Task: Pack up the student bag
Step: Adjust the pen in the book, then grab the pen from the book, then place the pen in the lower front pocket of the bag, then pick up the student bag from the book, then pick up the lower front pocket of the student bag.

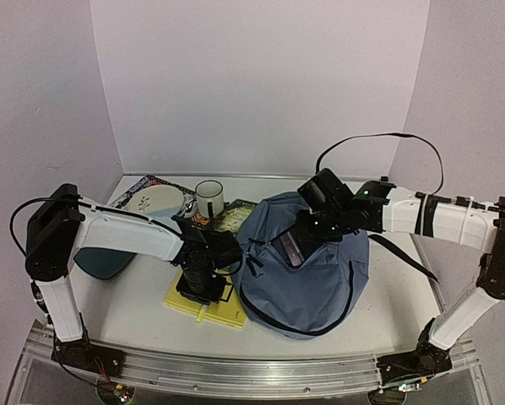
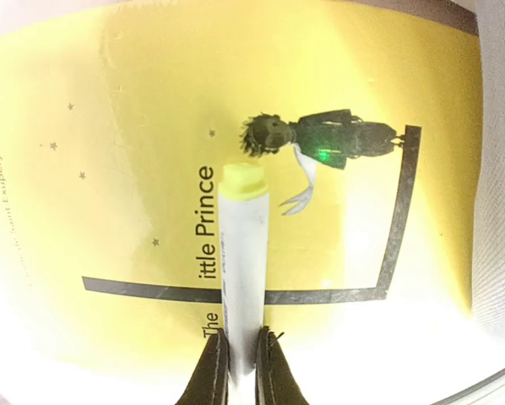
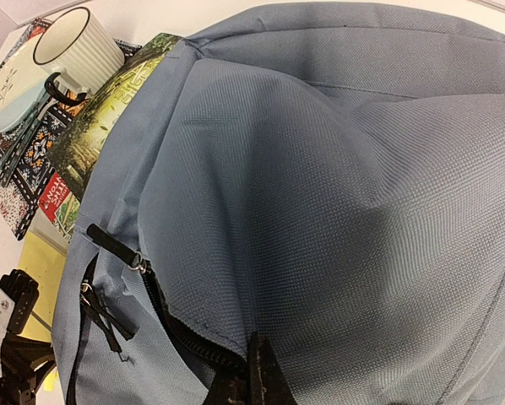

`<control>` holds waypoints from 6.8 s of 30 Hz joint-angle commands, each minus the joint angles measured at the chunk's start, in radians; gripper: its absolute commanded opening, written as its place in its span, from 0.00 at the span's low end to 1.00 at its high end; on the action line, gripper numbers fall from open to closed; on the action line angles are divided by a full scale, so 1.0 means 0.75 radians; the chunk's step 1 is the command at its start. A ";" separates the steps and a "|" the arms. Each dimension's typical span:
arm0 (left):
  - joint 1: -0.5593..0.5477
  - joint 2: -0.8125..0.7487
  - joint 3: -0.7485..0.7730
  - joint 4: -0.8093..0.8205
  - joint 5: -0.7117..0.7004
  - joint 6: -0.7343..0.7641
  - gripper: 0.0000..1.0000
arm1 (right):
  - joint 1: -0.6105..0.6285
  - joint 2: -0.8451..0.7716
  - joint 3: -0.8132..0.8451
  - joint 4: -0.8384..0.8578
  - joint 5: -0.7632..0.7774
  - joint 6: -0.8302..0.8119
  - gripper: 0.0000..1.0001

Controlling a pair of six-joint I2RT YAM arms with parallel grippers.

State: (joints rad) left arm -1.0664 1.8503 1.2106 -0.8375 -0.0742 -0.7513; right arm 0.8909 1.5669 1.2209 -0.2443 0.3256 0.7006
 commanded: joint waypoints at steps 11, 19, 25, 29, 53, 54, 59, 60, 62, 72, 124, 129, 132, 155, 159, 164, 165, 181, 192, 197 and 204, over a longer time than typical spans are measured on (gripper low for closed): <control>0.002 0.158 0.003 -0.081 0.070 0.042 0.12 | 0.009 -0.028 0.034 0.027 0.003 -0.006 0.00; 0.024 0.047 0.107 -0.099 0.078 0.047 0.01 | 0.011 -0.017 0.051 0.029 0.007 -0.025 0.00; 0.039 -0.064 0.297 -0.104 0.092 0.070 0.01 | 0.011 -0.011 0.067 0.036 -0.019 -0.040 0.00; 0.039 -0.054 0.450 -0.084 0.187 0.106 0.01 | 0.011 -0.009 0.076 0.050 -0.041 -0.054 0.00; 0.130 -0.139 0.573 -0.089 0.229 0.104 0.00 | 0.011 -0.051 0.047 0.088 -0.093 -0.042 0.00; 0.127 -0.126 0.587 -0.082 0.255 0.104 0.00 | 0.011 -0.050 0.047 0.091 -0.097 -0.040 0.00; 0.082 -0.013 0.689 -0.033 0.397 0.150 0.00 | 0.012 -0.042 0.053 0.103 -0.117 -0.038 0.00; 0.078 0.001 0.701 -0.030 0.410 0.154 0.00 | 0.012 -0.042 0.053 0.103 -0.117 -0.039 0.00; 0.066 0.044 0.741 -0.014 0.458 0.163 0.00 | 0.012 -0.046 0.050 0.105 -0.117 -0.039 0.00; 0.058 0.258 0.895 0.031 0.573 0.183 0.00 | 0.022 -0.068 0.039 0.109 -0.117 -0.038 0.00; 0.276 -0.251 0.064 0.620 0.309 -0.127 0.53 | 0.041 -0.045 -0.096 0.157 -0.060 -0.029 0.00; 0.293 -0.180 0.049 0.605 0.366 -0.097 0.55 | 0.041 -0.048 -0.136 0.181 -0.053 -0.024 0.00; 0.295 -0.111 0.080 0.599 0.408 -0.073 0.56 | 0.041 -0.050 -0.163 0.194 -0.049 -0.010 0.00; 0.294 -0.085 0.219 0.599 0.602 -0.004 0.00 | 0.041 -0.038 -0.138 0.169 -0.017 -0.047 0.13; 0.294 -0.152 0.247 0.599 0.612 -0.007 0.00 | 0.041 -0.066 -0.059 0.074 0.005 -0.149 0.28; 0.295 -0.187 0.266 0.611 0.636 -0.004 0.00 | 0.041 -0.081 0.045 -0.012 -0.012 -0.269 0.44; 0.293 -0.192 0.271 0.615 0.645 -0.003 0.00 | 0.040 -0.075 0.073 -0.020 -0.049 -0.307 0.47; 0.293 -0.215 0.259 0.642 0.669 -0.009 0.00 | 0.041 0.232 0.325 -0.039 -0.370 -0.465 0.47; 0.292 -0.217 0.255 0.649 0.690 -0.007 0.00 | 0.040 0.324 0.394 -0.053 -0.141 -0.489 0.43; 0.293 -0.219 0.251 0.650 0.694 -0.007 0.00 | 0.041 0.341 0.403 -0.054 -0.098 -0.518 0.39; 0.293 -0.219 0.249 0.652 0.704 0.003 0.00 | 0.041 0.380 0.435 -0.053 -0.117 -0.524 0.32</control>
State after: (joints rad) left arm -0.8436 1.7473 1.3685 -0.4023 0.4191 -0.7609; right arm 0.9154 1.8297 1.4994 -0.2562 0.2180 0.3191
